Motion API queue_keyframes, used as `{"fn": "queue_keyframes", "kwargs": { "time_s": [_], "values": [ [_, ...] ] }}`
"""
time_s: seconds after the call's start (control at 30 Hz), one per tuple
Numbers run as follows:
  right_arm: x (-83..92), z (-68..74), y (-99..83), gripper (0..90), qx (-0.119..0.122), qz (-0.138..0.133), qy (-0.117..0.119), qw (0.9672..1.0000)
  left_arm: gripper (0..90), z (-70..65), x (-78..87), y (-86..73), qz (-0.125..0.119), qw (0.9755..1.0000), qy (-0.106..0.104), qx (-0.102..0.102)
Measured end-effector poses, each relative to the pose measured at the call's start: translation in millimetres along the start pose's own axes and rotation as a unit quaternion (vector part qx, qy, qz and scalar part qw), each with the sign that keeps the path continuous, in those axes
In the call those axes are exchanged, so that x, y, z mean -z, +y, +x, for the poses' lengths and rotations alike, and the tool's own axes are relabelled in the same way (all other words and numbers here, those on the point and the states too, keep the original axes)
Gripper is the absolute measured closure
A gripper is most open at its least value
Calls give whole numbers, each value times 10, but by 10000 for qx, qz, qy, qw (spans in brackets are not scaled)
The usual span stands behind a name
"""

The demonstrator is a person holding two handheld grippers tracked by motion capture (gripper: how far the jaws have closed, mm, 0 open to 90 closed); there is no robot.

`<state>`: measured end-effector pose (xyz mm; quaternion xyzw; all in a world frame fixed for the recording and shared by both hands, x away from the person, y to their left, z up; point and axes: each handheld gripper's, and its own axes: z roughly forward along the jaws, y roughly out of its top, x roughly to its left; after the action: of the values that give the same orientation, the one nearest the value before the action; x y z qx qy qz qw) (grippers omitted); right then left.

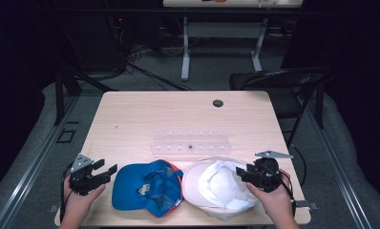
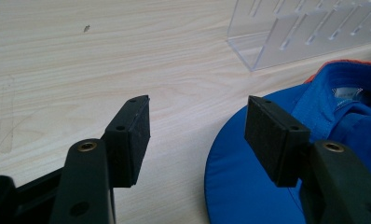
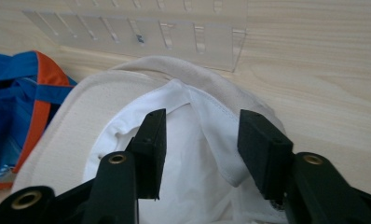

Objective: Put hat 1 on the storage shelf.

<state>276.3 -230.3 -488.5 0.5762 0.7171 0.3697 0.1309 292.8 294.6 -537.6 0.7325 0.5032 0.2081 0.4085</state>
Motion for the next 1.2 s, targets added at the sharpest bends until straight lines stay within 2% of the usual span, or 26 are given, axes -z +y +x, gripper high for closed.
{"fn": "queue_keyframes", "kwargs": {
  "time_s": [0.03, 0.2, 0.23, 0.33, 0.4, 0.43, 0.57, 0.67, 0.77, 0.9, 1.03, 1.1, 1.13, 1.2],
  "values": [
    [4, -3, 8, 550, -170, 23, 106, 9998, 409, -2, 0, -2, 2, 10000, 6, -19],
    [53, -31, 73, 560, -219, 233, 193, 9993, 408, -5, 1, -4, 17, 10000, 48, -31],
    [85, -56, 115, 559, -251, 406, 268, 9985, 407, -4, 1, -4, 29, 10000, 72, -36],
    [127, -108, 178, 558, -293, 698, 257, 9968, 415, 10, 4, -3, 90, 9998, 151, -37],
    [139, -130, 197, 558, -308, 789, 227, 9961, 428, 12, 6, -4, 100, 9998, 163, -43],
    [157, -175, 234, 558, -345, 1007, 148, 9942, 429, 15, 3, -7, 104, 9998, 147, -26],
    [169, -264, 282, 556, -402, 1300, 60, 9907, 442, 10, -1, -10, 109, 9999, 124, -19],
    [171, -323, 293, 545, -421, 1406, 25, 9892, 442, 7, -6, -14, 150, 9998, 107, -32],
    [170, -354, 288, 530, -485, 1443, 47, 9883, 442, 8, -9, -18, 134, 9999, 106, -21],
    [140, -437, 244, 501, -624, 1705, 163, 9832, 442, 24, -6, -18, 236, 9997, 99, -16],
    [102, -482, 201, 490, -755, 1893, 242, 9787, 443, 24, -16, -24, 192, 9998, 100, -1],
    [89, -490, 191, 484, -807, 1895, 254, 9782, 442, 23, -17, -24, 190, 9998, 102, 2],
    [74, -517, 178, 475, -893, 1994, 313, 9753, 442, 24, -16, -23, 212, 9997, 94, -7],
    [60, -529, 168, 470, -960, 1987, 336, 9748, 442, 22, -23, -26, 193, 9998, 106, -9]
  ]
}}
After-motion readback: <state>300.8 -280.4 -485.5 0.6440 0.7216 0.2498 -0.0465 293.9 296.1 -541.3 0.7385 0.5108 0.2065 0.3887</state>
